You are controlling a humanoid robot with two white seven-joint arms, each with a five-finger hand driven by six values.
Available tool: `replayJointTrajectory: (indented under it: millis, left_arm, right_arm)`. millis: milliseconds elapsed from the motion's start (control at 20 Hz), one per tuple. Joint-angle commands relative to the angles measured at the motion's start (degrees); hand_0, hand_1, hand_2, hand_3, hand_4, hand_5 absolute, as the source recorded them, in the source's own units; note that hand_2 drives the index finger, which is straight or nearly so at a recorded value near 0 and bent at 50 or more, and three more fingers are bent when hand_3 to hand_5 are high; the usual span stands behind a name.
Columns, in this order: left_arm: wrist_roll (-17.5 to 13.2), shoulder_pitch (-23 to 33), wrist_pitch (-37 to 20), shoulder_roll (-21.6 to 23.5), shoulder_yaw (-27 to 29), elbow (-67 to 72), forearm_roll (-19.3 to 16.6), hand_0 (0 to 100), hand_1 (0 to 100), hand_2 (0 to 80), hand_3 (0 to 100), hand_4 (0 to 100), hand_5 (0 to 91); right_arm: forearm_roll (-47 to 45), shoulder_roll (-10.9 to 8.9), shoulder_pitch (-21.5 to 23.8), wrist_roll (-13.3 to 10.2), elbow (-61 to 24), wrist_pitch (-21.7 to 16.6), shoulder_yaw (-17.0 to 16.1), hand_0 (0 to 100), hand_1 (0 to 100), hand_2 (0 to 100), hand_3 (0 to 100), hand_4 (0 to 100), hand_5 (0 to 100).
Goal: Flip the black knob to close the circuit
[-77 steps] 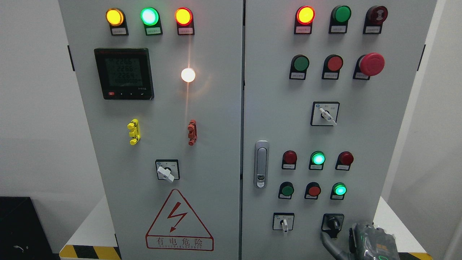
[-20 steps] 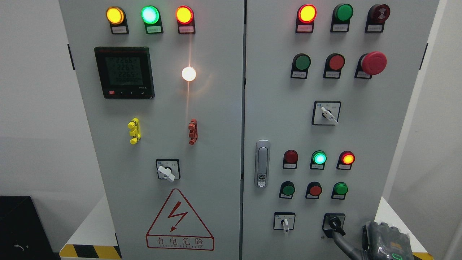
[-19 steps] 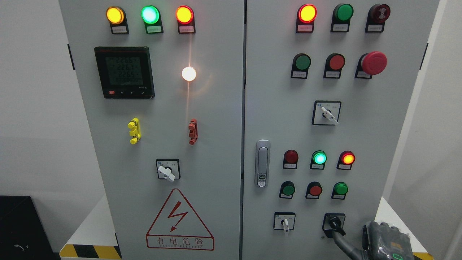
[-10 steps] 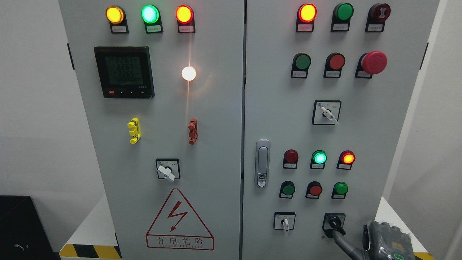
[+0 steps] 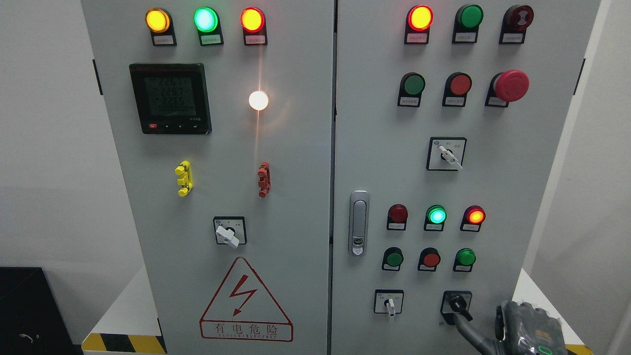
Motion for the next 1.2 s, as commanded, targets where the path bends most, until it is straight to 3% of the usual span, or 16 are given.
replayJointTrajectory:
  millis: [0, 550, 900, 1050, 1150]
  left_arm:
    - [0.03, 0.35, 0.01, 0.02, 0.00, 0.00, 0.07, 12, 56, 0.0, 0, 0, 0.0]
    - [0.03, 0.35, 0.01, 0.02, 0.00, 0.00, -0.01, 12, 56, 0.0, 0, 0, 0.0]
    - [0.03, 0.35, 0.01, 0.02, 0.00, 0.00, -0.01, 12, 56, 0.0, 0, 0, 0.0]
    - [0.03, 0.35, 0.01, 0.02, 0.00, 0.00, -0.01, 12, 56, 0.0, 0, 0, 0.0]
    - [0.03, 0.35, 0.01, 0.02, 0.00, 0.00, -0.01, 12, 56, 0.0, 0, 0, 0.0]
  right_arm:
    - [-0.05, -0.04, 0.89, -0.19, -0.09, 0.02, 0.50, 0, 0, 91, 100, 99, 100]
    - [-3.04, -0.04, 3.88, -1.33, -0.09, -0.51, 6.13, 0, 0, 91, 100, 99, 100]
    - [-6.38, -0.04, 5.20, -5.90, -0.35, -3.50, 6.83, 0, 0, 91, 100, 99, 100]
    - [-10.50, -0.04, 5.90, -8.19, -0.44, -6.65, 6.83, 0, 0, 86, 100, 96, 97]
    - [-12.35, -0.04, 6.34, -8.45, -0.96, -7.71, 7.01, 0, 0, 82, 100, 94, 93]
